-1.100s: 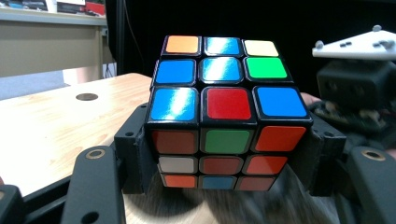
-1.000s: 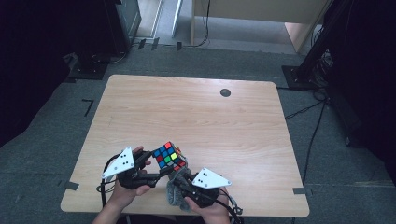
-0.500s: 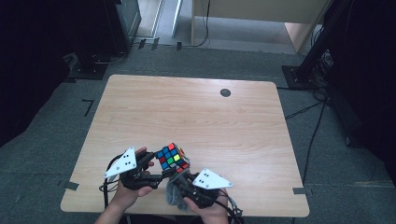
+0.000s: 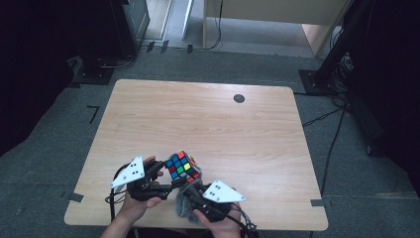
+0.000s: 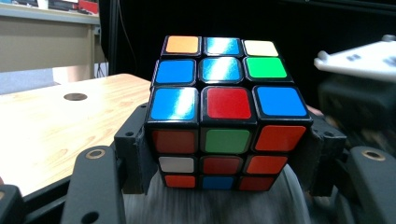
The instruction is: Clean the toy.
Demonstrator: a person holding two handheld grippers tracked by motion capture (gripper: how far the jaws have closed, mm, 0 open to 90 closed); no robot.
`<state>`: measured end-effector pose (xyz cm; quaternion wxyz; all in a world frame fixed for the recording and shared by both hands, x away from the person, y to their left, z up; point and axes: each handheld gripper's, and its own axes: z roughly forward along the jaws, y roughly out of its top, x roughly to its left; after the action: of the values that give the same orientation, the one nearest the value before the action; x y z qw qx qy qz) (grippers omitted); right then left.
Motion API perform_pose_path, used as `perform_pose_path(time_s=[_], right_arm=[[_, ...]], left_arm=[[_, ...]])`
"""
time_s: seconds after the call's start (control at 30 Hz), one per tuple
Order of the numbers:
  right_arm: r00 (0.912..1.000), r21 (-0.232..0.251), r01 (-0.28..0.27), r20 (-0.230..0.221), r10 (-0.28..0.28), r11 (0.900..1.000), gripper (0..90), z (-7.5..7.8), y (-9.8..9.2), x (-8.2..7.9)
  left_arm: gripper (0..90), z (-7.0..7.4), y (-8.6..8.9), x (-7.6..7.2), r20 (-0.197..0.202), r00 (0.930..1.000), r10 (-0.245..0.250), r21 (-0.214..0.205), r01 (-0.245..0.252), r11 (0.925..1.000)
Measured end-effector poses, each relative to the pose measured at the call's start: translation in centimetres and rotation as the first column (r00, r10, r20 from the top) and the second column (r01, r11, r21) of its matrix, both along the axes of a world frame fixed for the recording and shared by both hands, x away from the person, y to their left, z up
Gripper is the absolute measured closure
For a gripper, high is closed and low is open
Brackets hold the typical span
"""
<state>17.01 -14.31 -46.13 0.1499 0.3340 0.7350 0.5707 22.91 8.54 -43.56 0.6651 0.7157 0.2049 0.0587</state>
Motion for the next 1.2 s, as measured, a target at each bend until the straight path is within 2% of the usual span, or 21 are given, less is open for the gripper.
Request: perform_pose_path(time_s=[0.03, 0.13, 0.17, 0.2, 0.23, 0.27, 0.3, 0.4, 0.5, 0.53, 0.57, 0.63, 0.67, 0.7, 0.77, 0.8, 0.83, 0.87, 0.9, 1.03, 1.2], right_arm=[[1.0, 0.0, 0.0, 0.0, 0.0, 1.0, 70.3, 0.0, 0.0, 0.0], [0.9983, -0.092, -0.057, 0.008, 0.058, 0.9941, 69.0, -0.4, 1.1, -0.2], [0.9983, -0.092, -0.057, 0.008, 0.058, 0.9941, 69.0, -0.4, 1.1, -0.2], [0.9998, -0.117, 0.021, 0.001, -0.021, 0.9929, 68.9, -0.4, 0.0, 0.5], [0.9982, -0.12, 0.059, 0.001, -0.059, 0.991, 68.9, -0.4, -0.6, 0.9], [0.9982, -0.12, 0.059, 0.001, -0.059, 0.991, 68.9, -0.4, -0.6, 0.9], [0.9934, -0.125, 0.114, 0.0, -0.115, 0.9857, 69.0, -0.4, -1.6, 1.4], [0.96, -0.118, 0.274, -0.024, -0.279, 0.9543, 69.2, -0.4, -5.0, 2.8], [0.9141, -0.171, 0.397, -0.016, -0.405, 0.9018, 68.0, -1.4, -7.8, 4.2], [0.9141, -0.171, 0.397, -0.016, -0.405, 0.9018, 68.0, -1.4, -7.8, 4.2], [0.9031, -0.186, 0.415, -0.036, -0.428, 0.8908, 65.4, -2.3, -8.5, 4.7], [0.9003, -0.196, 0.419, -0.036, -0.434, 0.8865, 62.9, -2.5, -8.6, 4.8], [0.9, -0.204, 0.418, -0.041, -0.434, 0.8855, 55.5, -3.0, -8.7, 5.1], [0.9, -0.204, 0.418, -0.041, -0.434, 0.8855, 55.5, -3.0, -8.7, 5.1], [0.8975, -0.189, 0.428, -0.026, -0.44, 0.8838, 44.4, -2.9, -8.7, 5.1], [0.898, -0.18, 0.43, -0.015, -0.44, 0.8847, 40.6, -2.6, -8.7, 5.0], [0.904, -0.152, 0.425, 0.022, -0.427, 0.8923, 35.5, -1.7, -8.5, 4.6], [0.904, -0.152, 0.425, 0.022, -0.427, 0.8923, 35.5, -1.7, -8.5, 4.6], [0.9091, -0.138, 0.416, 0.037, -0.415, 0.8988, 34.3, -1.4, -8.4, 4.5], [0.9483, -0.086, 0.31, 0.097, -0.302, 0.9467, 31.6, -0.2, -6.6, 3.3], [0.9733, -0.068, 0.187, 0.148, -0.176, 0.98, 29.7, 0.4, -4.1, 2.2]], left_arm=[[34.1, 0.0, 0.0, 0.0, 0.002, 1.0, 0.001, 0.003, -0.001, 1.0], [34.0, 0.2, 0.5, 0.1, 0.017, 0.9992, 0.035, 0.022, -0.036, 0.9991], [34.0, 0.2, 0.5, 0.1, 0.017, 0.9992, 0.035, 0.022, -0.036, 0.9991], [34.1, 0.2, 0.8, 0.2, 0.014, 0.9988, 0.046, 0.015, -0.046, 0.9988], [34.1, 0.2, 1.0, 0.3, 0.015, 0.9986, 0.051, 0.014, -0.051, 0.9986], [34.1, 0.2, 1.2, 0.4, 0.015, 0.9981, 0.06, 0.014, -0.06, 0.9981], [34.1, 0.2, 1.4, 0.5, 0.013, 0.9975, 0.069, 0.015, -0.069, 0.9975], [34.1, 0.0, 1.7, 0.8, 0.005, 0.9967, 0.081, 0.018, -0.081, 0.9965], [34.0, -0.2, 1.6, 0.9, 0.001, 0.9965, 0.084, 0.025, -0.084, 0.9962], [34.0, -0.3, 1.5, 0.9, -0.002, 0.9966, 0.083, 0.03, -0.083, 0.9961], [34.1, -0.4, 1.3, 0.9, -0.001, 0.9965, 0.084, 0.036, -0.083, 0.9958], [34.1, -0.5, 1.2, 0.9, -0.005, 0.9965, 0.083, 0.044, -0.083, 0.9956], [34.0, -0.5, 1.1, 1.0, -0.006, 0.9964, 0.085, 0.048, -0.085, 0.9953], [34.0, -0.6, 1.1, 1.0, -0.01, 0.996, 0.089, 0.052, -0.088, 0.9948], [34.1, -0.6, 1.2, 1.1, -0.014, 0.9955, 0.093, 0.05, -0.093, 0.9944], [34.0, -0.6, 1.3, 1.1, -0.019, 0.9952, 0.096, 0.048, -0.095, 0.9943], [34.0, -0.6, 1.4, 1.2, -0.022, 0.9948, 0.099, 0.043, -0.098, 0.9942], [34.0, -0.5, 1.4, 1.2, -0.025, 0.9947, 0.099, 0.042, -0.098, 0.9943], [34.0, -0.5, 1.5, 1.2, -0.029, 0.9944, 0.102, 0.034, -0.101, 0.9943], [34.1, -0.5, 1.6, 1.3, -0.042, 0.9939, 0.103, 0.023, -0.102, 0.9945], [34.1, -0.4, 1.3, 1.2, -0.045, 0.9946, 0.094, 0.022, -0.093, 0.9954]])
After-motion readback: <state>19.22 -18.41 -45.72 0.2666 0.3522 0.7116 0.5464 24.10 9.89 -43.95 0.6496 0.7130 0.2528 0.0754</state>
